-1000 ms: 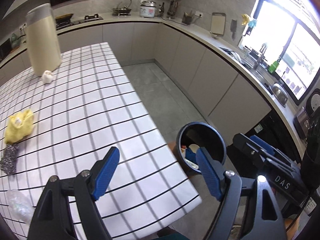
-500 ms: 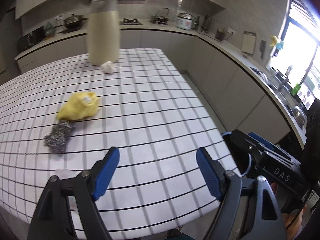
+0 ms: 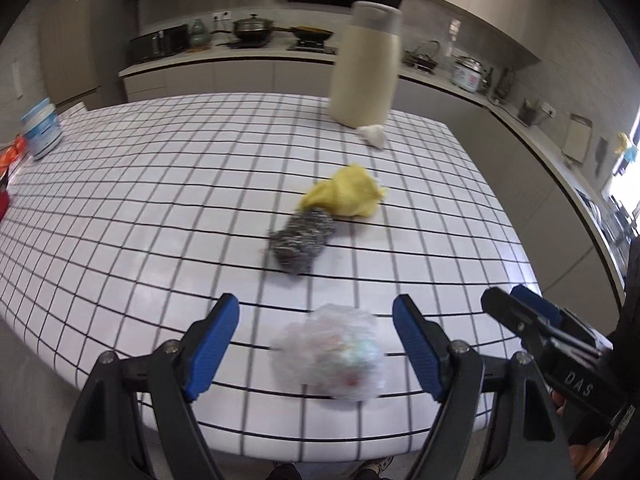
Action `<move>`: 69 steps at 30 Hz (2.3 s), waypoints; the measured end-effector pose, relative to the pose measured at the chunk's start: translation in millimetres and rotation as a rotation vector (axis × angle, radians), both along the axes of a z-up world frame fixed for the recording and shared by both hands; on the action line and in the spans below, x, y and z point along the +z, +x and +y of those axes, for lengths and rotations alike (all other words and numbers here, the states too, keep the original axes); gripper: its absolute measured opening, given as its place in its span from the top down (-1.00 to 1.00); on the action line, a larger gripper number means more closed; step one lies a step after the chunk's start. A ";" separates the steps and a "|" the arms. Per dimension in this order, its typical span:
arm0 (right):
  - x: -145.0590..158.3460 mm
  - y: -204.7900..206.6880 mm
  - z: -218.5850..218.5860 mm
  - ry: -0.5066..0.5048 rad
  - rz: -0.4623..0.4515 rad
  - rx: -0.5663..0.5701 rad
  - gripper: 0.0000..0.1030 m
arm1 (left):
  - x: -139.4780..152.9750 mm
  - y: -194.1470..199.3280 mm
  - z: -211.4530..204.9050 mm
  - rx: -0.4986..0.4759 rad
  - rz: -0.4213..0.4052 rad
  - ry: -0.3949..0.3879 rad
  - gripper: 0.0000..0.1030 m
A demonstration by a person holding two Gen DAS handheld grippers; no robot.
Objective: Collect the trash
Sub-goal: 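Lower the right tool onto the clear plastic bag and close it, then grasp the steel wool scrubber with the left tool while the right tool holds the bag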
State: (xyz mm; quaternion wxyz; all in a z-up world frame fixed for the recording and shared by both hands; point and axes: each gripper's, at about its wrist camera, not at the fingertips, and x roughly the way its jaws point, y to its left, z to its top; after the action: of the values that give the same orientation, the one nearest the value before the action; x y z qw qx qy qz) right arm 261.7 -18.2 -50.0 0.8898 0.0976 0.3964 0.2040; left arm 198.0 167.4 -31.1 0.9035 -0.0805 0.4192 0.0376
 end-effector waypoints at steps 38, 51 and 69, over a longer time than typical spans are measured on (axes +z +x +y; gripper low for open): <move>-51.3 0.6 114.1 -0.118 0.071 0.125 0.02 | -44.4 10.3 75.2 0.000 0.043 0.005 -0.56; -50.2 29.4 62.3 -0.111 0.071 -0.049 0.07 | -45.0 37.4 46.2 -0.105 0.043 0.000 -0.56; -55.6 77.8 19.9 -0.032 0.095 -0.134 0.06 | -66.3 102.8 13.2 -0.146 0.087 0.040 -0.56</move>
State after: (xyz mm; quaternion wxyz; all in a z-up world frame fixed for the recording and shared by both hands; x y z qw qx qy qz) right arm 339.5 1.7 -105.6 0.8832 0.1194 0.4337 0.1327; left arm 300.7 180.6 -97.3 0.8863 -0.0298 0.4618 -0.0165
